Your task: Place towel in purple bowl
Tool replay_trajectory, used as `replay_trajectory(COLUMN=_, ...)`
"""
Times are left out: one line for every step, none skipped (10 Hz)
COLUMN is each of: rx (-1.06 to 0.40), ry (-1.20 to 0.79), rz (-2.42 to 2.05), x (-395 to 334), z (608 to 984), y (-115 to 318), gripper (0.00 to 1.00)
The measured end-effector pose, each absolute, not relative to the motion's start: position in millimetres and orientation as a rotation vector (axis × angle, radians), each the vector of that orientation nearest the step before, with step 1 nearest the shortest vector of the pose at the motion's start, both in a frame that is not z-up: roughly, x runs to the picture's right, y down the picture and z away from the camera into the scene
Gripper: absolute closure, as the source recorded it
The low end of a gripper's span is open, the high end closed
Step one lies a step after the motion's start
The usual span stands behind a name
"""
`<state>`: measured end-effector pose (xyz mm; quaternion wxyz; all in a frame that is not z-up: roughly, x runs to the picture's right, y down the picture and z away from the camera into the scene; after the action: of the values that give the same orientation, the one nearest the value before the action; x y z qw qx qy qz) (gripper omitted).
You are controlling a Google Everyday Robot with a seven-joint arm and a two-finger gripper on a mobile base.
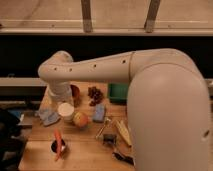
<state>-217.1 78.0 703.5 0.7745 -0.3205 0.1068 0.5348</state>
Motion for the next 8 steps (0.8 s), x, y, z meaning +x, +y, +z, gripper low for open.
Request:
replay_trajectory(rx=-0.709, ry=0.209, rz=1.087, x=-235, z=708, y=82, gripper=0.35)
replay_trajectory(rx=-0.712, ry=0.186, rz=1.025, x=-255, z=708, y=87, gripper=0.35)
replay_trajectory(rx=-0.718, ry=0.174, rz=1.008, x=-264, z=706, y=90, gripper=0.35)
replay_trajectory(rx=-0.709, ry=0.177, rz=1.009, x=-260, z=709, y=88, gripper=0.35)
replay_trajectory(rx=-0.707, ry=0.181, rz=1.009, x=-258, z=709, y=88, gripper=0.35)
replay_trajectory(rx=-0.712, ry=0.176, rz=1.006, x=-262, z=708, y=89, gripper=0.35)
replay_trajectory(rx=-0.714, ry=0.173, rz=1.006, x=-261, z=710, y=89, gripper=0.35)
replay_trajectory(rx=-0.726, ry=0.162, rz=0.999, x=-262, z=713, y=90, gripper=0.35)
